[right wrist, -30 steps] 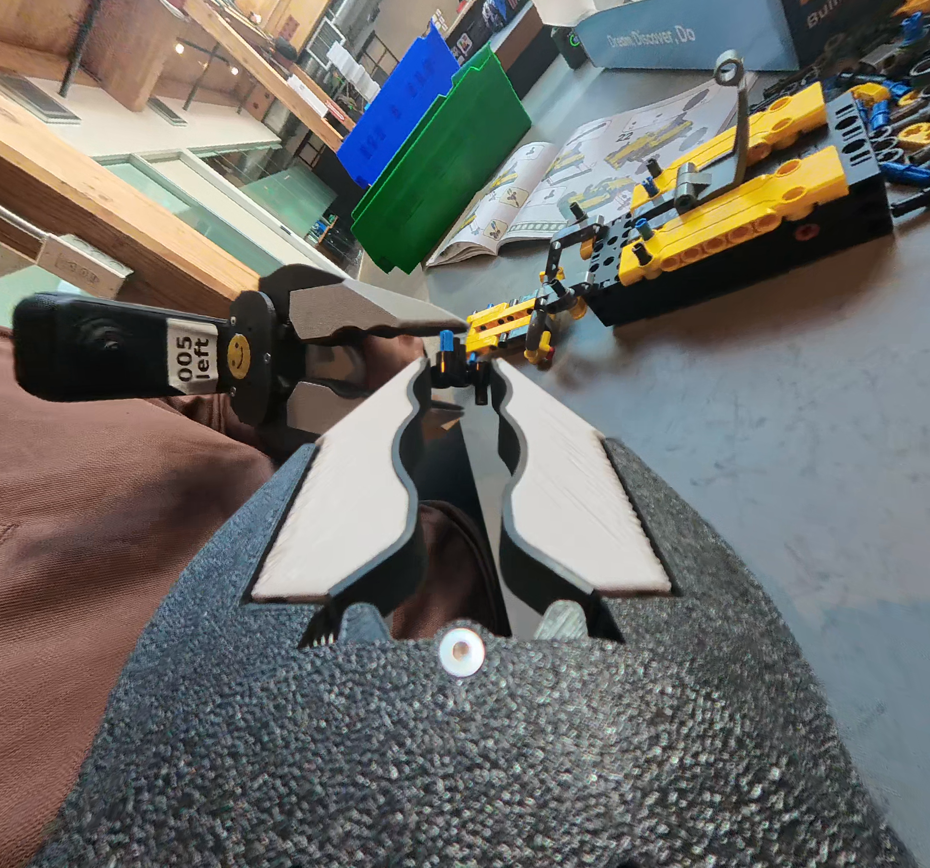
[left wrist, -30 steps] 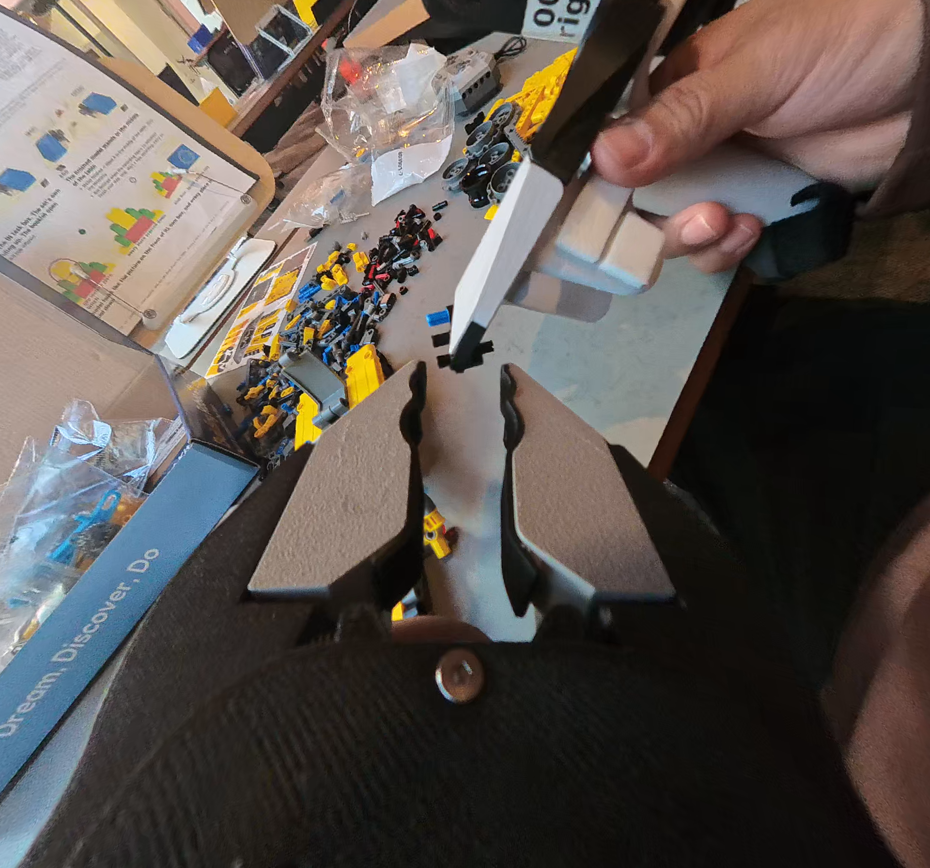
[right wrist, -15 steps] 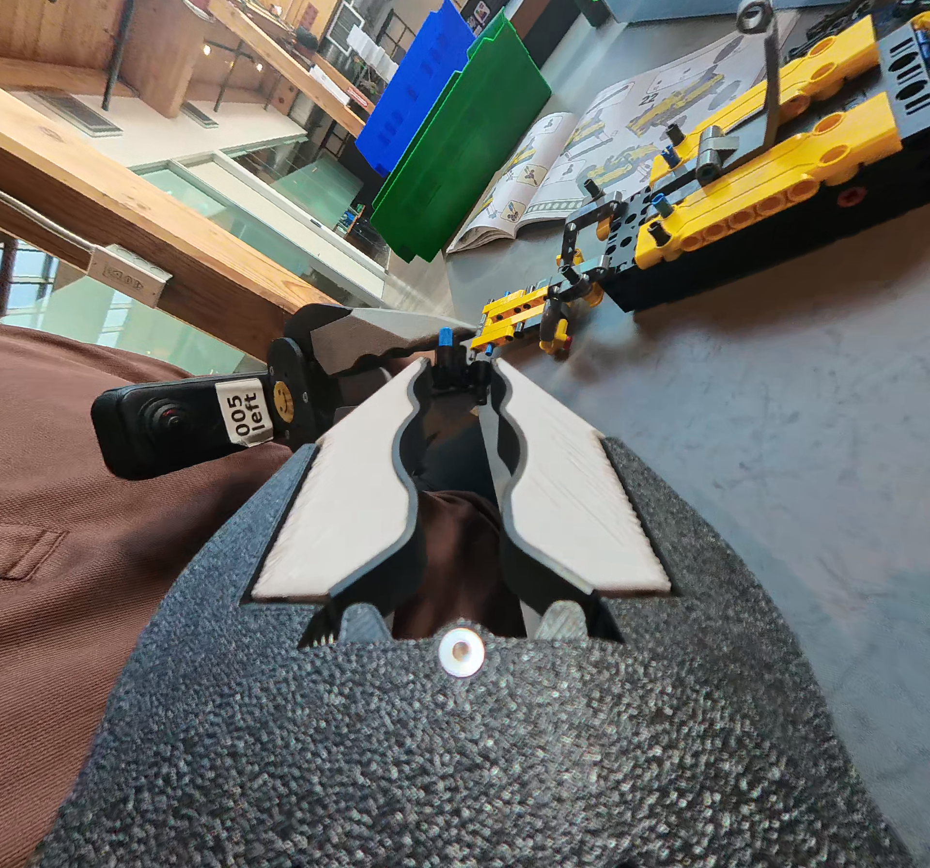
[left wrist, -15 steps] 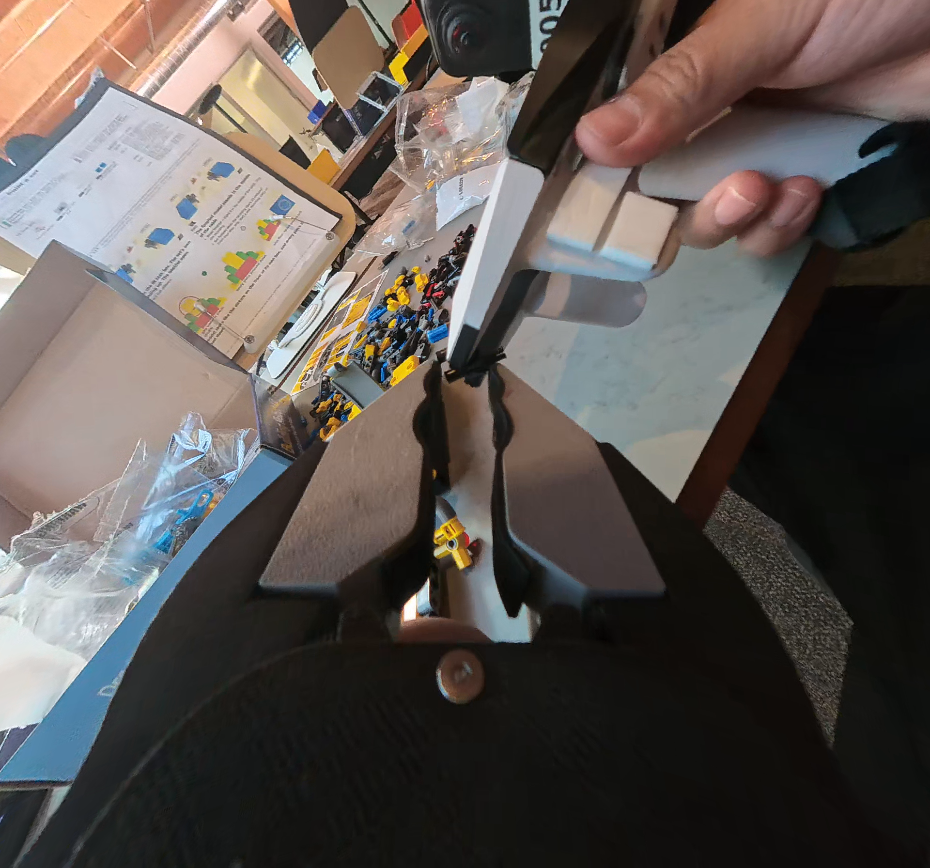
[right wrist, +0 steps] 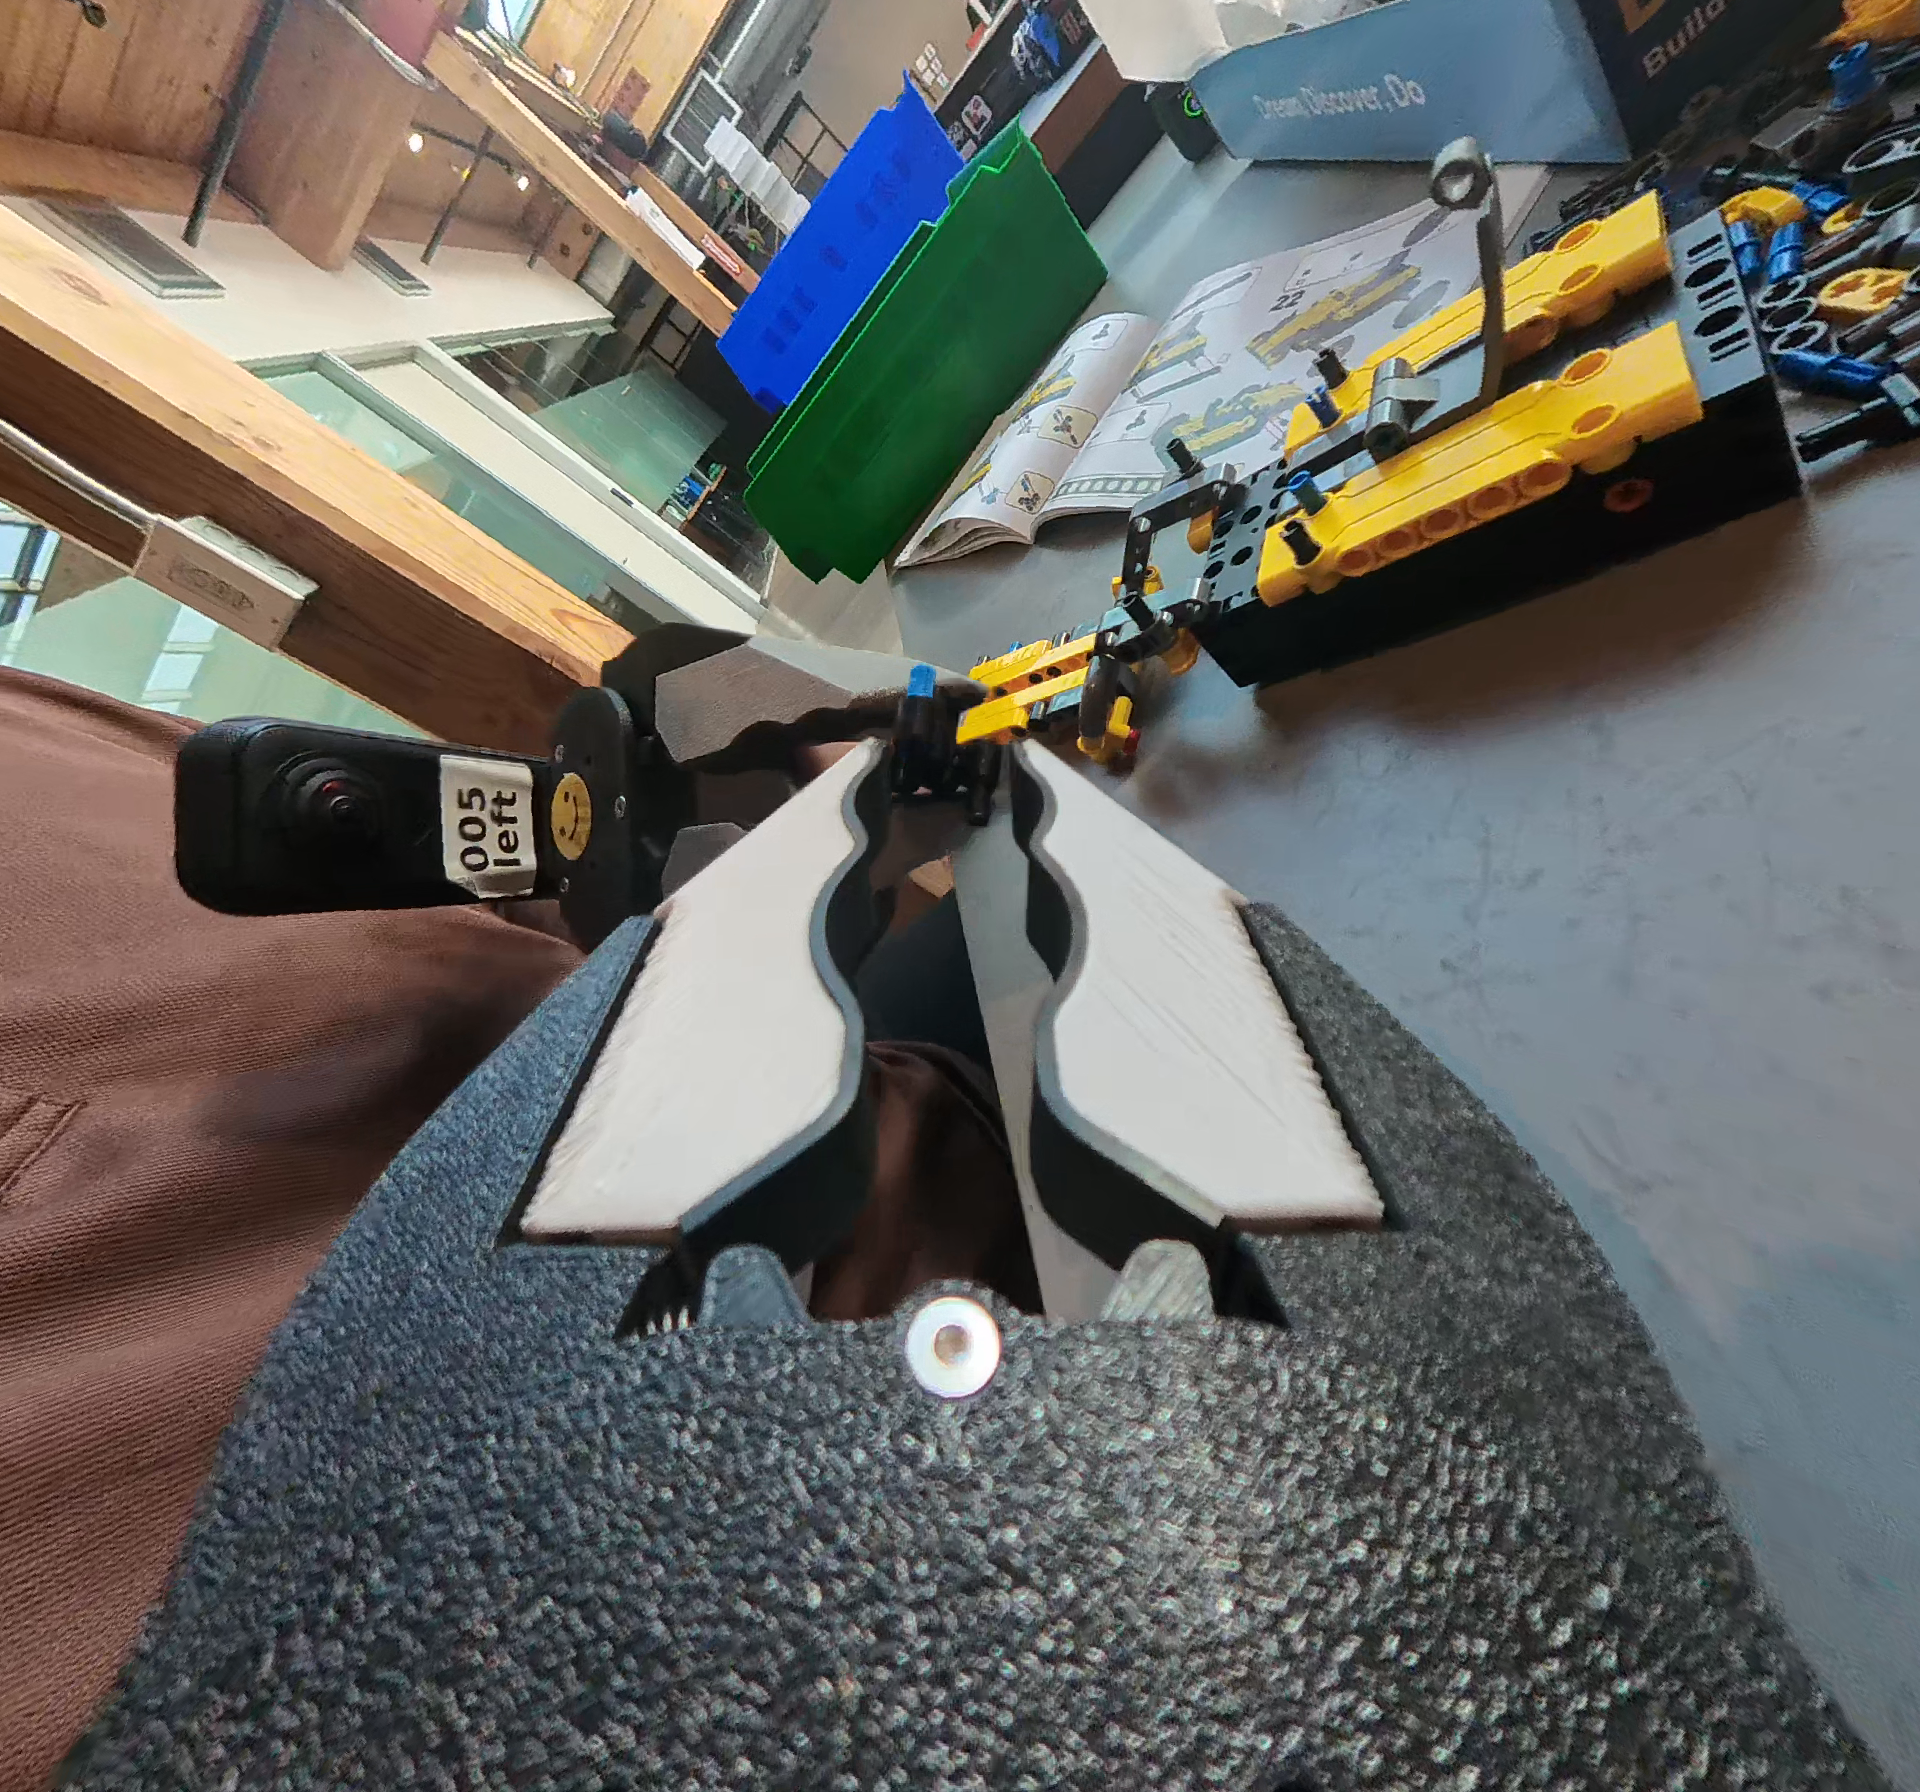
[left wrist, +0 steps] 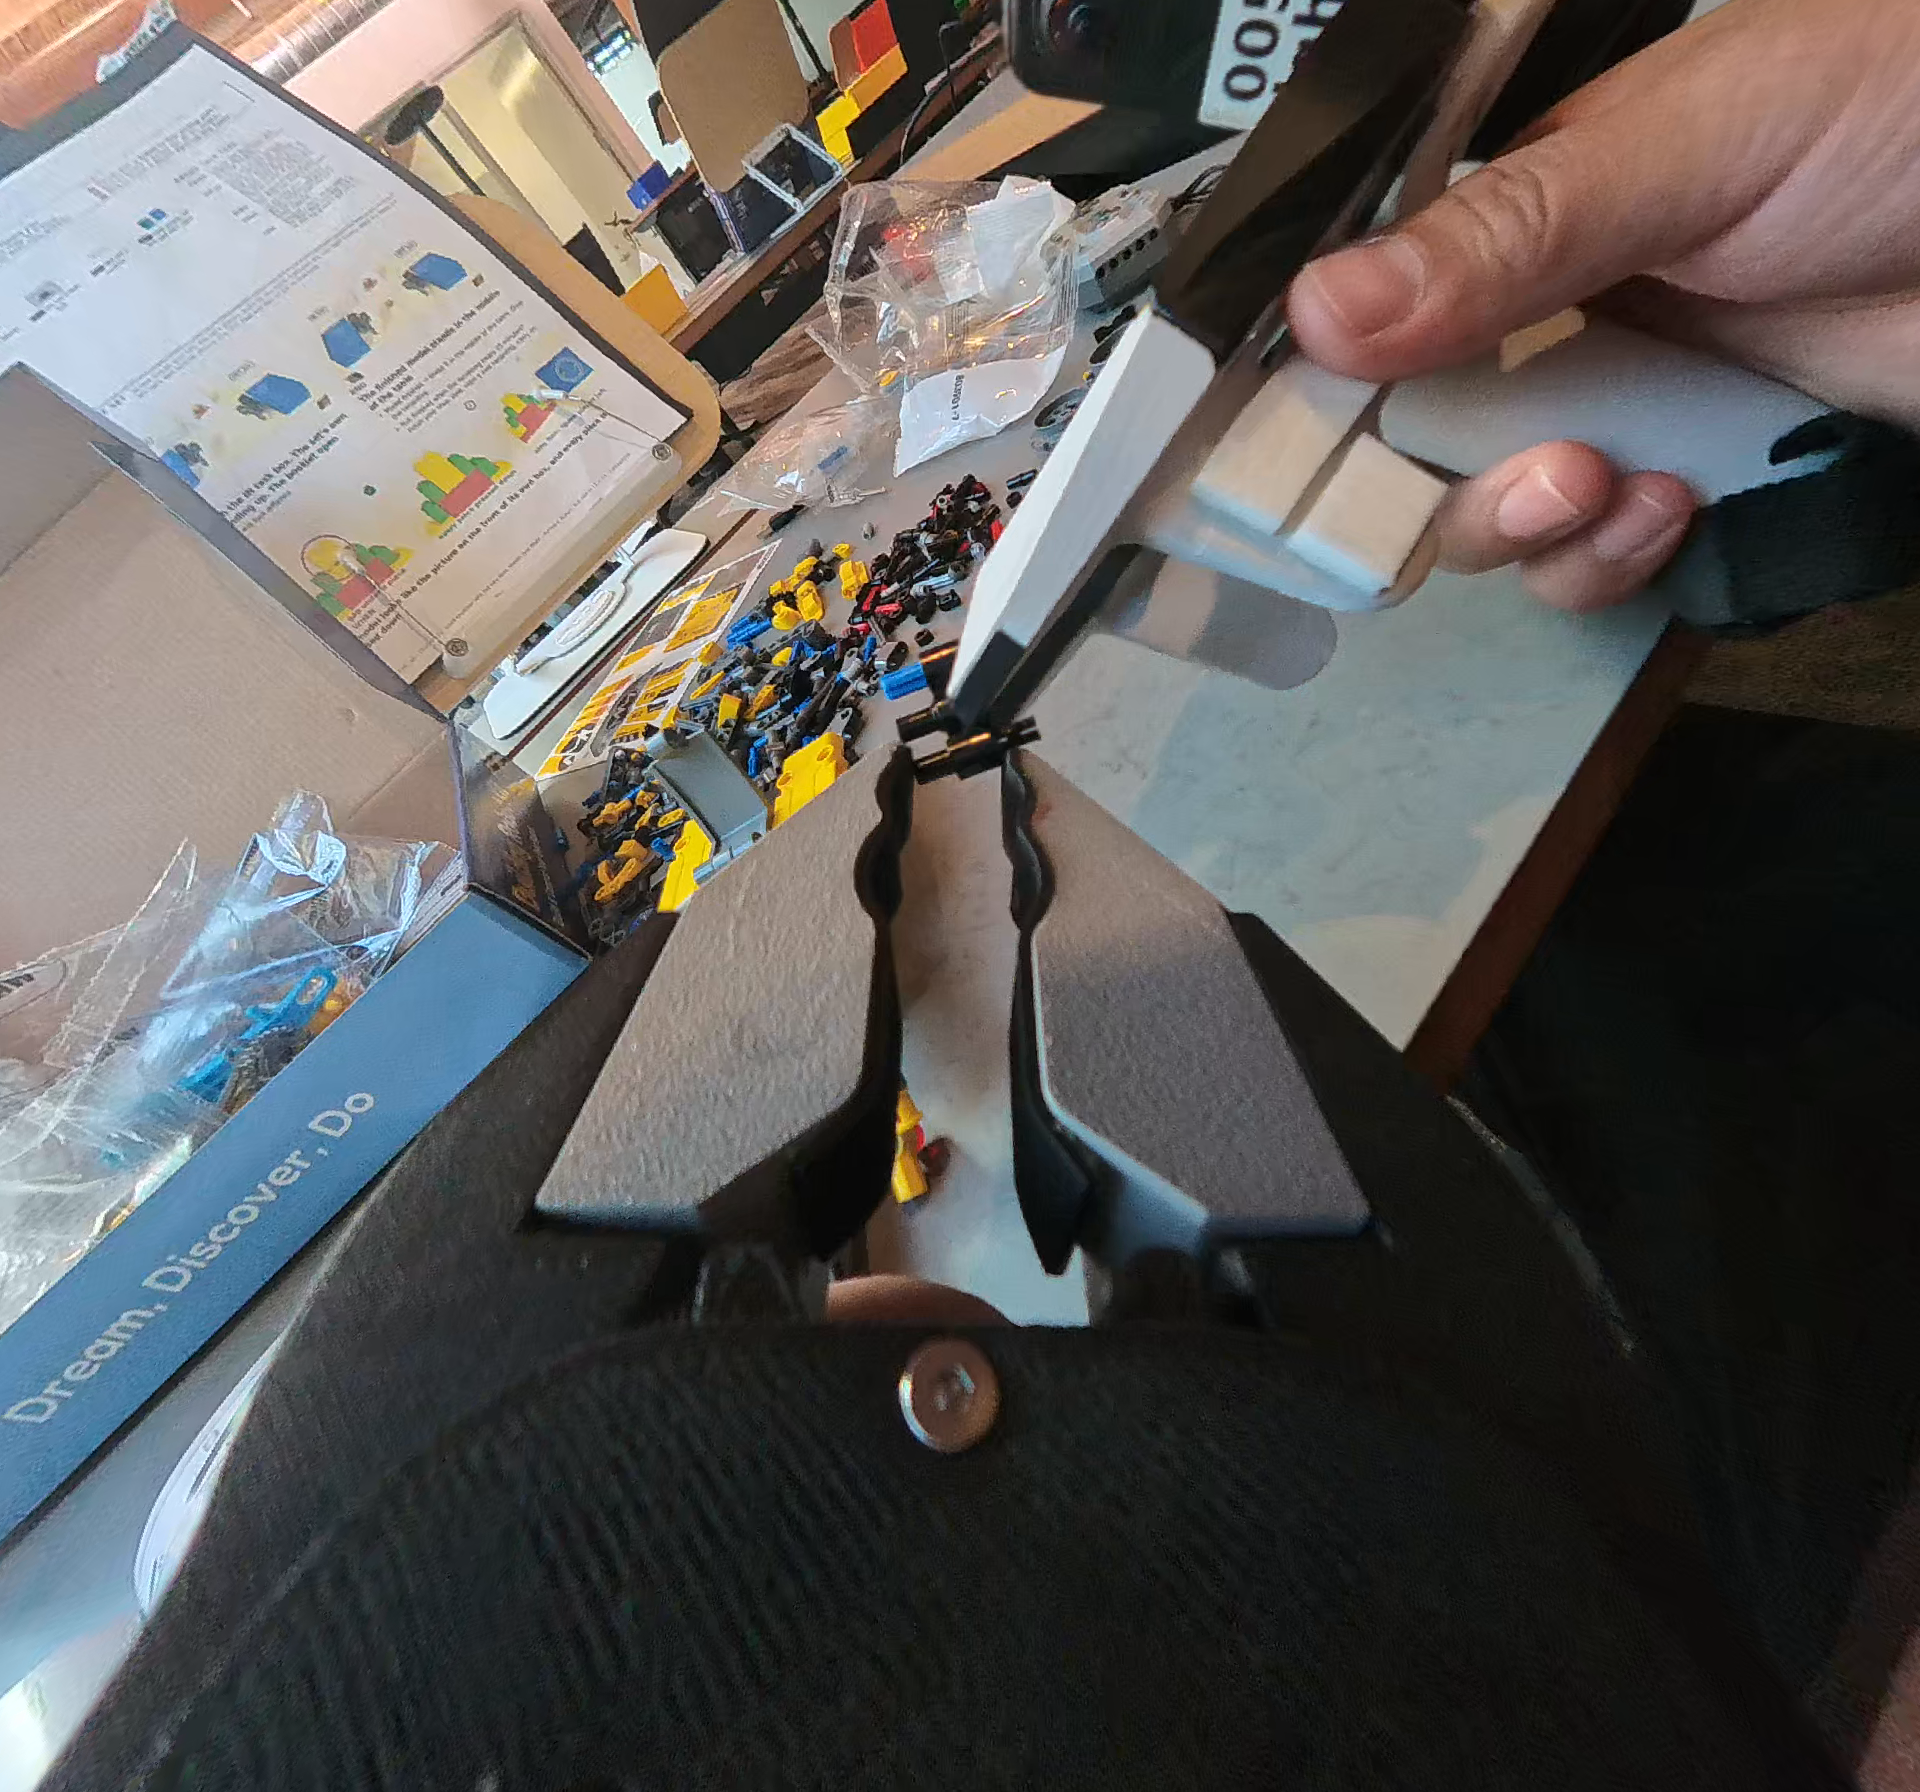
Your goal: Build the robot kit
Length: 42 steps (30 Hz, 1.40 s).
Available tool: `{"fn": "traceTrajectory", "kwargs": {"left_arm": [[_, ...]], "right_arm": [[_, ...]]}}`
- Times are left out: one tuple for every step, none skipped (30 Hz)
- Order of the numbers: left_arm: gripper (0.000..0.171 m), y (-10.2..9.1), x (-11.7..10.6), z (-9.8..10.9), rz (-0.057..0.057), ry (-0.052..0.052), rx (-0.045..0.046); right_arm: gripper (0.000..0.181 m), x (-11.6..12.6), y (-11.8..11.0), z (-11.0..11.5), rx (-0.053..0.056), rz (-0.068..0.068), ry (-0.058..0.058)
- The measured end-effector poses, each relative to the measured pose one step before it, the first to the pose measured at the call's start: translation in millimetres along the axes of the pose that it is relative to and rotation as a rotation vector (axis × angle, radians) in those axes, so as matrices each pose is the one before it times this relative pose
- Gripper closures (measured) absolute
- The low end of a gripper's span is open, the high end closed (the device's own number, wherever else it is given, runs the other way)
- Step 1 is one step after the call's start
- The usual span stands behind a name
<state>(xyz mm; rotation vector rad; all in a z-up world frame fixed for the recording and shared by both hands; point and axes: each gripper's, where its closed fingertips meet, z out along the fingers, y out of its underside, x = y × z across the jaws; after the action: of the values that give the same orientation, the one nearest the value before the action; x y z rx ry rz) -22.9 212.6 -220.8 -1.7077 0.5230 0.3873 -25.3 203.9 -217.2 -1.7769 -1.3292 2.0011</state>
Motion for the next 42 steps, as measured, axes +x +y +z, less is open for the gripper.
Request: {"fn": "traceTrajectory", "kwargs": {"left_arm": [[0.157,0.39,-0.78,-0.37,-0.0041,-0.0017,-0.00016],[0.157,0.85,-0.77,-0.02,-0.0042,-0.0022,-0.00390],[0.157,0.61,-0.41,0.01,-0.0053,-0.0003,-0.00324],[0.157,0.69,-0.53,0.04,-0.0048,-0.0029,-0.00341],[0.157,0.31,-0.95,-0.01,-0.0040,-0.0053,-0.00104],[0.157,0.07,-0.89,-0.10,-0.0038,-0.0042,-0.00041],[0.157,0.39,-0.70,0.03,-0.0038,-0.0018,-0.00166],[0.157,0.71,-0.46,0.09,-0.0020,0.0001,-0.00395],[0.157,0.54,-0.38,-0.11,0.0008,-0.0002,-0.00180],[0.157,-0.05,-0.38,-0.39,0.0021,-0.0029,0.00230],[0.157,0.31,-0.37,-0.32,0.0040,-0.0036,-0.00007],[0.157,0.79,-0.19,-0.12,0.0065,-0.0043,-0.00370],[0.157,0.67,-0.37,-0.19,0.0076,-0.0057,-0.00314],[0.157,0.22,-0.46,-0.27,0.0101,-0.0075,-0.00022],[0.158,0.60,-0.35,-0.26,0.0111,-0.0086,-0.00218],[0.158,0.71,-0.13,-0.11,0.0146,-0.0088,-0.00429],[0.158,0.14,-0.34,-0.34,0.0226,-0.0128,0.00024],[0.158,-0.79,-0.17,-0.69,0.0204,-0.0124,0.00508],[0.158,-0.10,0.35,-0.36,0.0123,-0.0054,0.00057],[0.158,0.62,0.68,-0.11,0.0056,0.0003,-0.00189],[0.157,0.41,0.51,-0.10,-0.0042,0.0020,0.00140],[0.157,0.20,-0.15,-0.25,-0.0065,0.0014,0.00074],[0.158,-0.33,-0.63,-0.26,-0.0042,-0.0012,0.00264],[0.158,-0.13,-0.73,-0.05,-0.0002,-0.0018,0.00110],[0.158,0.09,-0.57,0.14,0.0082,-0.0023,0.00003],[0.158,-0.33,-1.23,-0.17,0.0134,-0.0068,0.00281],[0.157,-0.41,-1.37,-0.23,0.0110,-0.0089,0.00453],[0.157,-0.24,-0.38,-0.13,0.0005,-0.0010,0.00238],[0.158,-0.21,-0.19,-0.17,-0.0051,0.0021,0.00222],[0.158,-0.42,-0.07,-0.18,-0.0044,0.0016,0.00239],[0.158,-0.28,0.16,-0.13,-0.0006,0.0007,0.00233],[0.158,-0.43,-0.11,-0.17,0.0005,-0.0023,0.00208],[0.158,0.12,0.00,0.05,-0.0006,-0.0013,-0.00084],[0.158,0.22,0.17,0.01,0.0009,-0.0003,-0.00146],[0.158,-0.18,-0.08,-0.18,0.0022,-0.0031,0.00146],[0.158,-0.31,-0.27,-0.14,0.0011,-0.0030,0.00220],[0.158,0.26,-0.10,0.01,0.0004,-0.0009,-0.00144],[0.158,0.30,0.07,0.01,0.0005,-0.0006,-0.00162],[0.158,0.00,-0.01,-0.17,0.0006,-0.0008,0.00029],[0.158,-0.16,-0.17,-0.19,0.0003,-0.0011,0.00146],[0.158,0.02,-0.05,-0.25,-0.0008,-0.0002,0.00062],[0.158,0.23,0.11,-0.14,0.0000,-0.0007,-0.00090]], "right_arm": [[0.164,0.52,-1.73,-1.40,0.0089,-0.0173,0.0119],[0.167,-0.65,-1.23,-0.62,0.0052,-0.0224,0.0081],[0.174,-1.69,0.10,0.44,-0.0035,-0.0250,0.0042],[0.178,-1.10,0.50,1.22,-0.0080,-0.0224,0.0079],[0.178,0.33,-0.60,0.92,-0.0026,-0.0196,0.0158],[0.178,0.27,-0.90,0.72,-0.0002,-0.0187,0.0128],[0.178,0.27,-0.63,0.70,-0.0005,-0.0141,0.0106],[0.178,0.43,-0.06,0.80,-0.0020,-0.0088,0.0077],[0.178,0.19,0.08,0.63,-0.0018,-0.0028,0.0032],[0.178,-0.30,-0.10,0.38,0.0014,0.0010,-0.0014],[0.178,-0.16,-0.02,0.51,0.0019,0.0023,-0.0018],[0.178,0.22,0.26,0.62,0.0009,0.0018,0.0011],[0.178,0.31,0.27,0.70,0.0010,-0.0007,0.0020],[0.178,-0.08,0.11,0.70,0.0006,-0.0024,0.0012],[0.178,0.01,0.21,0.61,-0.0009,-0.0042,0.0023],[0.178,0.38,0.31,0.43,-0.0020,-0.0067,0.0043],[0.178,-0.06,0.30,0.27,-0.0008,-0.0128,0.0041],[0.178,-0.62,0.00,-0.14,0.0020,-0.0254,0.0050],[0.178,-0.46,0.37,-0.31,-0.0003,-0.0362,0.0100],[0.178,-0.12,0.94,-0.06,-0.0056,-0.0345,0.0135],[0.178,-0.24,0.64,0.09,-0.0057,-0.0243,0.0117],[0.178,-0.38,0.06,0.23,-0.0026,-0.0178,0.0084],[0.178,-0.47,-0.60,0.30,0.0002,-0.0148,0.0060],[0.178,-0.27,-0.64,0.25,-0.0004,-0.0143,0.0062],[0.178,0.11,-0.60,0.34,-0.0028,-0.0160,0.0087],[0.178,-0.14,-0.88,0.33,0.0000,-0.0195,0.0101],[0.178,-0.41,-0.94,0.34,0.0029,-0.0185,0.0090],[0.178,-0.31,-0.56,0.18,0.0019,-0.0102,0.0069],[0.178,-0.25,-0.31,0.05,0.0017,-0.0013,0.0019],[0.178,-0.30,-0.31,-0.11,0.0030,0.0046,-0.0032],[0.178,-0.22,-0.11,-0.21,0.0031,0.0074,-0.0054],[0.178,-0.10,-0.15,-0.23,0.0035,0.0081,-0.0058],[0.178,-0.02,0.03,0.12,0.0012,0.0105,-0.0061],[0.178,0.18,0.29,0.16,-0.0013,0.0120,-0.0060],[0.177,0.24,0.02,0.02,0.0012,0.0099,-0.0044],[0.177,0.16,-0.34,0.04,0.0033,0.0054,-0.0016],[0.177,-0.06,0.09,0.16,0.0004,0.0015,-0.0004],[0.176,-0.14,0.39,0.34,-0.0020,0.0009,-0.0007],[0.176,-0.25,0.12,0.22,-0.0013,0.0003,-0.0016],[0.177,-0.23,0.03,0.25,-0.0002,-0.0010,-0.0013],[0.176,-0.17,0.07,0.07,-0.0004,-0.0017,0.0001],[0.176,-0.16,0.09,0.18,-0.0009,-0.0023,0.0012]]}}
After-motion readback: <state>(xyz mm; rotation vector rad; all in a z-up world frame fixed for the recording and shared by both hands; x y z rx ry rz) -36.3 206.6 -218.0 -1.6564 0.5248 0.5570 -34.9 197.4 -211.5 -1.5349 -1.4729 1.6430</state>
